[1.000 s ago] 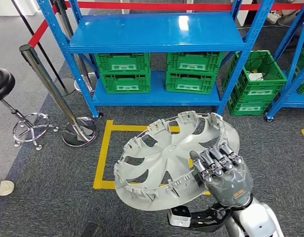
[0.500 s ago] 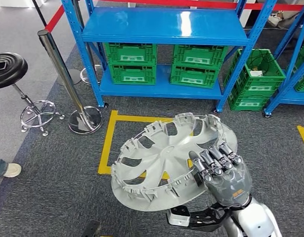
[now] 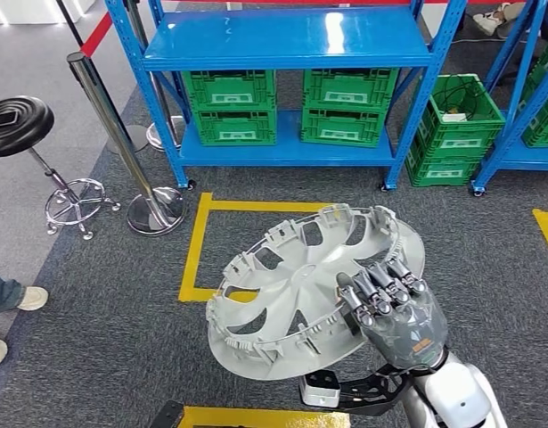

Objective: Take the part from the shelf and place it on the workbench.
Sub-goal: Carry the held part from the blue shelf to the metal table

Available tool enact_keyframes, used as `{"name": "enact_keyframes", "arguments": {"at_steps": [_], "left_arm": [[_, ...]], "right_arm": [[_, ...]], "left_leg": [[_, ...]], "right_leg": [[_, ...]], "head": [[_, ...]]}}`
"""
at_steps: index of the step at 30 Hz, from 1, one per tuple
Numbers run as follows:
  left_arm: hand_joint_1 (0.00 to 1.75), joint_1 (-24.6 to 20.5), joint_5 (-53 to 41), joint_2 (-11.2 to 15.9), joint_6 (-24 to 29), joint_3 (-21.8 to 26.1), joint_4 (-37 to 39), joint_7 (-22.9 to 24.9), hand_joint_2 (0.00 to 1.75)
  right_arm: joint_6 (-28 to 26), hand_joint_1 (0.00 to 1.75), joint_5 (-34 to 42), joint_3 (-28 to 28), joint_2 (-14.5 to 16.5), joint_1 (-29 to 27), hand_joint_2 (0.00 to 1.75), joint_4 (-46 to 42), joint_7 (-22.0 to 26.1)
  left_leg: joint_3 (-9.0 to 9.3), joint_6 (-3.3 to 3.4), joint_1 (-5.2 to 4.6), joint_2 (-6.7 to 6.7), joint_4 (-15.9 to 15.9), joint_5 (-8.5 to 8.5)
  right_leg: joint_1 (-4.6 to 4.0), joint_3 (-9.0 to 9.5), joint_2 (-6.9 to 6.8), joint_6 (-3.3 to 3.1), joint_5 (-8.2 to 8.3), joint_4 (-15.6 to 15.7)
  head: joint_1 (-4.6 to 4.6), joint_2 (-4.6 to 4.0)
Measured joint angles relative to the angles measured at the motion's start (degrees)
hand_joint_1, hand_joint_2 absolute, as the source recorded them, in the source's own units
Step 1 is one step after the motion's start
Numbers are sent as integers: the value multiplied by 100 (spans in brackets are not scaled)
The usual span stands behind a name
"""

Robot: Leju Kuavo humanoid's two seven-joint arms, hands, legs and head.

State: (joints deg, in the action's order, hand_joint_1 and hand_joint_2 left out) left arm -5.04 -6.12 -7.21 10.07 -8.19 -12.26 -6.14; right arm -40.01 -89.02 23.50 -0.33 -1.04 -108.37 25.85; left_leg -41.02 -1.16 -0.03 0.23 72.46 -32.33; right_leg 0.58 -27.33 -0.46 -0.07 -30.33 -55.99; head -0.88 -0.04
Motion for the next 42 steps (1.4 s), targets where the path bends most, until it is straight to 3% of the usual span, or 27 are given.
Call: {"name": "enact_keyframes", "arguments": {"at_steps": [1, 2, 4, 6, 9, 11, 12, 14, 15, 16, 17, 18, 20, 22, 24, 26, 27, 30, 31, 32, 33, 35, 37, 40, 42], "left_arm": [[0, 0, -5, 2, -2, -1, 0, 4, 175], [0, 1, -10, 4, -5, -2, 0, 8, 175], [0, 0, -16, 13, -13, -3, 0, 13, 175], [0, 0, -22, 27, -16, -4, 0, 13, 175], [0, -4, -38, 39, -17, -5, 0, 14, 175], [0, -13, -41, 40, -17, -5, 0, 17, 175], [0, -18, -42, 39, -20, -5, 0, 19, 175], [0, -18, -42, 37, -26, -5, 0, 24, 175], [0, -14, -42, 37, -28, -5, 0, 27, 175], [0, -11, -42, 37, -28, -5, 0, 31, 175], [0, -9, -42, 37, -28, -6, 0, 34, 175], [0, -8, -42, 35, -28, -7, 0, 34, 175], [0, -10, -42, 34, -27, -8, 0, 35, 175], [0, -15, -45, 36, -26, -9, 0, 37, 175], [0, -16, -51, 38, -24, -12, 0, 41, 175], [0, -15, -55, 40, -22, -14, 0, 45, 175], [0, -15, -56, 41, -22, -16, 0, 46, 175], [0, -11, -60, 43, -26, -24, 0, 50, 175], [0, -9, -62, 43, -28, -26, 0, 52, 175], [0, -7, -65, 43, -31, -28, 0, 54, 175], [0, -7, -72, 43, -33, -30, 0, 57, 175], [0, -7, -94, 50, -38, -34, 0, 62, 175], [0, -10, -110, 61, -49, -37, 0, 68, 175], [0, -19, -115, 65, -66, -40, 0, 87, 175], [0, -26, -118, 63, -68, -40, 0, 96, 175]], "right_arm": [[-1, 175, 0, -2, 10, 0, 175, 5, 16], [-1, 175, 0, -3, 20, 0, 175, 8, 28], [-1, 175, 0, -5, 45, 0, 175, 12, 47], [-1, 175, 0, -8, 69, 10, 175, 13, 51], [-1, 175, 0, -12, 90, 21, 175, 13, 51], [-1, 175, 1, -14, 93, 28, 175, 12, 51], [-1, 175, 1, -14, 94, 35, 175, 12, 51], [-1, 175, 2, -14, 94, 45, 175, 15, 52], [-1, 175, 1, -14, 94, 44, 175, 19, 52], [-1, 175, 1, -14, 94, 42, 175, 25, 53], [-1, 175, 1, -14, 94, 41, 175, 32, 53], [-1, 175, 0, -14, 94, 41, 175, 38, 53], [-1, 175, 0, -14, 94, 52, 175, 42, 53], [-1, 175, 0, -14, 95, 66, 175, 42, 53], [-1, 175, 0, -16, 97, 65, 175, 42, 57], [-1, 175, 0, -19, 108, 62, 175, 42, 58], [-1, 175, 0, -19, 120, 65, 175, 42, 54], [-1, 175, 0, -10, 157, 68, 175, 43, 25], [-1, 175, 0, -4, 164, 68, 175, 44, 11], [-1, 175, 0, 3, 168, 67, 175, 44, -6], [-1, 175, 0, 14, 172, 68, 175, 44, -26], [-1, 175, 0, 39, 175, 80, 175, 42, -68], [-1, 175, 0, 63, 177, 105, 175, 38, -101], [-1, 175, 0, 91, 180, 112, 175, 26, -122], [-2, 175, 0, 103, 181, 118, 175, 13, -123]], "left_leg": [[2, 2, 2, 0, 141, 3], [105, 16, 1, -1, 55, 113], [514, 78, -6, -8, -605, 422], [817, 144, -26, -18, -1174, 561], [859, 192, -32, -18, -1362, 557], [859, 255, 0, -8, -1463, 589], [851, 289, 17, -3, -1502, 610], [804, 322, 14, 0, -1505, 644], [781, 323, 12, 0, -1502, 657], [765, 320, 12, 0, -1499, 670], [754, 312, 13, 0, -1492, 681], [748, 304, 17, -1, -1481, 687], [725, 269, 12, -3, -1432, 688], [672, 206, -8, -5, -1387, 708], [629, 139, -11, -6, -1377, 752], [574, 78, 0, -8, -1278, 664], [499, 48, 7, -9, -1091, 520], [98, -17, 26, -9, -14, -77], [29, -20, 27, -9, 218, -151], [65, -11, 27, -10, 225, -107], [210, 8, 26, -17, 1, 38], [646, 78, 24, -128, -785, 391], [894, 140, 16, -255, -1307, 518], [902, 193, 18, -212, -1446, 513], [902, 247, 48, -136, -1506, 559]], "right_leg": [[-4, -38, 0, 1, 17, -29], [-8, -75, 2, 3, 24, -62], [-17, -120, 5, 15, 17, -121], [-35, -161, 8, 47, 17, -156], [-40, -223, 9, 133, 47, -160], [-43, -332, 18, 189, -78, -300], [-41, -452, 24, 217, -221, -525], [-24, -805, 33, 264, -562, -1261], [-14, -968, 33, 283, -668, -1601], [-5, -1053, 33, 298, -675, -1776], [5, -1026, 32, 309, -568, -1721], [15, -884, 31, 316, -371, -1437], [26, -491, 26, 318, -29, -629], [18, -299, 36, 272, 60, -227], [8, -311, 53, 190, 82, -217], [23, -344, 44, 108, 133, -205], [34, -360, 36, 70, 157, -196], [29, -427, 24, 14, 205, -198], [23, -446, 29, 9, 219, -200], [19, -458, 43, 12, 230, -201], [14, -463, 64, 18, 239, -201], [5, -470, 113, 40, 254, -204], [6, -519, 164, 86, 282, -217], [15, -606, 231, 189, 326, -212], [9, -721, 197, 239, 177, -397]], "head": [[1, 0], [2, -1], [2, -1], [0, 0], [2, 0], [-16, 0], [-27, 0], [-44, -1], [-46, -1], [-48, -1], [-48, 0], [-49, 0], [-51, 0], [-41, -1], [-27, -1], [-15, 0], [-4, 0], [20, 0], [20, 0], [21, 0], [20, 0], [17, 0], [21, 0], [42, 0], [19, -1]]}}
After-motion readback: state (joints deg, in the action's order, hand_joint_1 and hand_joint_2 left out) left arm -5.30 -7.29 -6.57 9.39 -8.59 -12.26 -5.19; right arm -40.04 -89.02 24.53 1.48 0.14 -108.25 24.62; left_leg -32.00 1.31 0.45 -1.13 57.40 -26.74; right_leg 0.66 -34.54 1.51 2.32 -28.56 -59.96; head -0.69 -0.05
